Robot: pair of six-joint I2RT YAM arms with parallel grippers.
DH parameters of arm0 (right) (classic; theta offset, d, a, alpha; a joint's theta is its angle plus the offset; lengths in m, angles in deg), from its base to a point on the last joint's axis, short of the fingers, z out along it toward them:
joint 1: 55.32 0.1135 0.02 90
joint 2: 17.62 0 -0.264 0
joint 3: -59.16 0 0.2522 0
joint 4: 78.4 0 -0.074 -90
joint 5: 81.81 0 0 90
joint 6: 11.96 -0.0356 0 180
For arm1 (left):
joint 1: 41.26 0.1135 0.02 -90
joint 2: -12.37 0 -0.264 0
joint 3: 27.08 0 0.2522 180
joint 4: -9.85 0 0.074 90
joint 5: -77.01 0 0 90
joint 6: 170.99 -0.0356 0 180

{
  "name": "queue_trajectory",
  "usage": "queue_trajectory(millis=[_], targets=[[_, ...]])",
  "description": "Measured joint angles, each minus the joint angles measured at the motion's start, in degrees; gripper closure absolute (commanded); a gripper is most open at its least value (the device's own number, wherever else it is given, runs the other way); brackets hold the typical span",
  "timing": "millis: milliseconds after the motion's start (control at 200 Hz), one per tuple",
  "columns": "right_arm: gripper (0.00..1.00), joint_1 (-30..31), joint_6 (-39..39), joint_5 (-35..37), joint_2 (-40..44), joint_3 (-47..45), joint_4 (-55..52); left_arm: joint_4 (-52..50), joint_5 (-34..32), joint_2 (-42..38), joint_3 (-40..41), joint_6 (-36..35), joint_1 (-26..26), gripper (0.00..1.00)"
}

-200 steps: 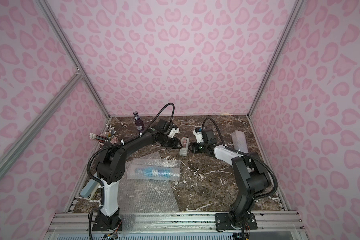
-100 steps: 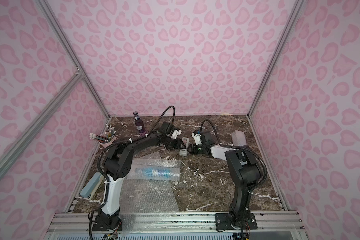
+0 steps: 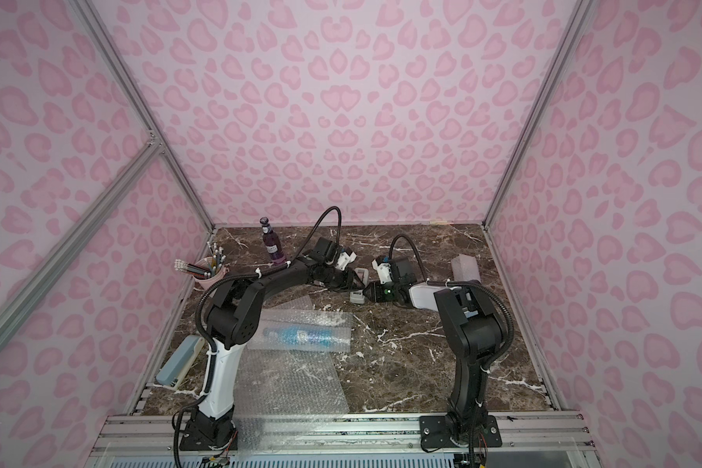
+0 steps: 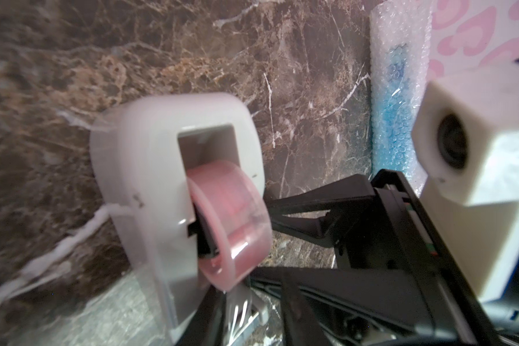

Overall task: Wrap wine bottles in bubble wrap
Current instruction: Tear off the tape using the Tape Cutter.

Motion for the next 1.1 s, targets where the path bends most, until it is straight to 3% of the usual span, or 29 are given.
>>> queue_trajectory(millis=[375, 630, 1100], targets=[[0.61, -0.26, -0.02, -1.4, -0.74, -0.68, 2.54, 1.05, 1.73, 0.02, 1.05, 0.15, 0.85, 0.8], [0.62, -0.52, -0.2, -2.54, -1.2, -1.42, 4.76, -0.46, 2.12, 0.02, 0.42, 0.59, 1.03, 0.97], [0.64, -0.9, -1.51, -4.37, -2.16, -2.99, 9.35, -3.1, 6.4, -5.88, 1.29, 1.09, 1.11, 0.97]])
